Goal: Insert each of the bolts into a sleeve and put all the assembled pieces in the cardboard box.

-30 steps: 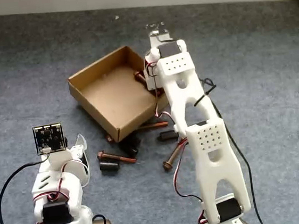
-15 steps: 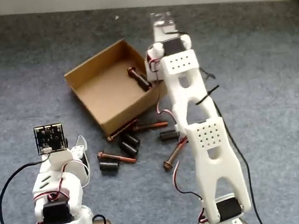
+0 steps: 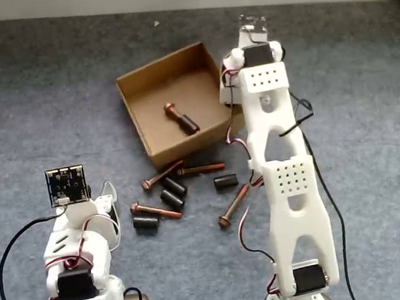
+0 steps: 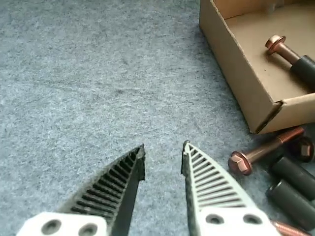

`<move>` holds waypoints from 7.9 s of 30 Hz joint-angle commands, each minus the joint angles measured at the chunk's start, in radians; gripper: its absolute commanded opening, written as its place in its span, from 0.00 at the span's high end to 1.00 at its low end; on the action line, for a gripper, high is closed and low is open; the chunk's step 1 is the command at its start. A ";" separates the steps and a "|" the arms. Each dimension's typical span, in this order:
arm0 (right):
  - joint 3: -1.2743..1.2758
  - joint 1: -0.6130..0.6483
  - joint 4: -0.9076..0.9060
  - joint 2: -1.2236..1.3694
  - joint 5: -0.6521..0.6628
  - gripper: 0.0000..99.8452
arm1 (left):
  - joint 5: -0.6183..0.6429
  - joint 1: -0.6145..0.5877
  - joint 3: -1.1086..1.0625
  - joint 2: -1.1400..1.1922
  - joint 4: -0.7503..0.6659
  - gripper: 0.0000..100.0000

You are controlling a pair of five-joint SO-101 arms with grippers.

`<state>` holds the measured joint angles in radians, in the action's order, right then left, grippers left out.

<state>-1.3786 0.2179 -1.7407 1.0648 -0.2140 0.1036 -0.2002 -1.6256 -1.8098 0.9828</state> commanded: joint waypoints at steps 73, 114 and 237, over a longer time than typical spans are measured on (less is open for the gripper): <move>1.802 0.219 0.731 -0.857 0.953 0.88 | -0.005 -0.008 0.005 -0.005 -0.015 0.84; 2.405 -0.093 0.963 -1.831 -0.195 1.00 | -0.087 0.288 0.367 0.154 0.181 0.84; 2.519 0.050 1.179 -1.917 0.014 1.00 | 0.203 0.263 0.591 1.000 -0.322 1.00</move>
<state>1.1485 0.1949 -0.5746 -0.7626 -0.2570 0.3245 0.0667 -1.0610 -0.5669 0.6283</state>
